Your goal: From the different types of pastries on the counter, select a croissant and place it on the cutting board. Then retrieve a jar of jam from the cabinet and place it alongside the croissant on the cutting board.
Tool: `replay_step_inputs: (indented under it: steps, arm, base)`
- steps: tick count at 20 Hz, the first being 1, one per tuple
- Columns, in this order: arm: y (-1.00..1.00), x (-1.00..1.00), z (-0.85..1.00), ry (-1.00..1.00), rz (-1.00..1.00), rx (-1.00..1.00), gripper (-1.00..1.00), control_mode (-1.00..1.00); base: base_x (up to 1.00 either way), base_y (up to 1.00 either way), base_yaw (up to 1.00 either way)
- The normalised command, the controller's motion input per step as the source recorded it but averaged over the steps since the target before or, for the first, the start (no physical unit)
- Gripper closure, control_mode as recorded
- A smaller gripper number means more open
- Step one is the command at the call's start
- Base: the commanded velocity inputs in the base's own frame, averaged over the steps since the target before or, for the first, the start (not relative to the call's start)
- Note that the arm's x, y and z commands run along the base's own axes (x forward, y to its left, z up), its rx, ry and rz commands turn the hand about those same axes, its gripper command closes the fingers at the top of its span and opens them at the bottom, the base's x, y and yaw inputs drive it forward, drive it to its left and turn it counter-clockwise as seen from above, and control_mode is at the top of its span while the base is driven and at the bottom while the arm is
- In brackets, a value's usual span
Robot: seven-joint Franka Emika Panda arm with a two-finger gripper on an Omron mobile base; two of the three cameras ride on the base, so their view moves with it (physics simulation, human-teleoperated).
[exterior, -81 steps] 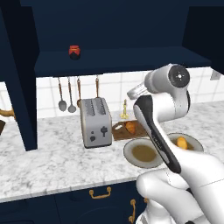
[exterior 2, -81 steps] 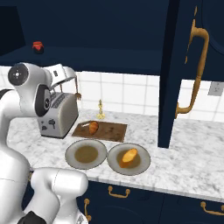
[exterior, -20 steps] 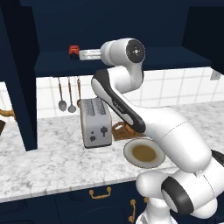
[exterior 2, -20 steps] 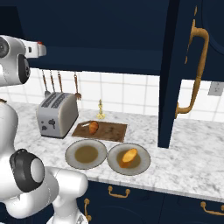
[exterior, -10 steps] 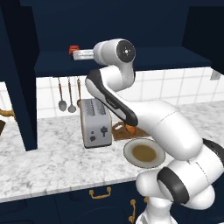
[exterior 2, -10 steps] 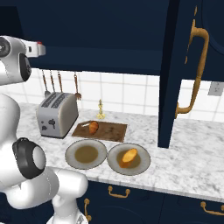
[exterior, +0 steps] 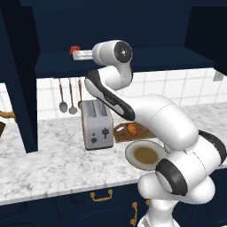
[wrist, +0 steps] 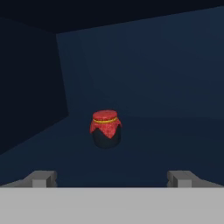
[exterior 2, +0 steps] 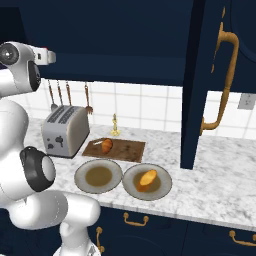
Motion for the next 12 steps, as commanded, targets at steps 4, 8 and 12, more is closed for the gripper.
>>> replay_step_inputs:
  steps: [4,8,12]
  arm:
    - [0.08,0.44,-0.04,0.00,0.00,0.00,-1.00,-1.00]
    - [0.24,0.30,0.00,0.00,0.00,0.00,-1.00,-1.00]
    - [0.24,0.16,0.00,0.00,0.00,0.00,-1.00,-1.00]
  base:
    - [0.00,0.00,0.00]
    - [0.00,0.00,0.00]
    - [0.00,0.00,0.00]
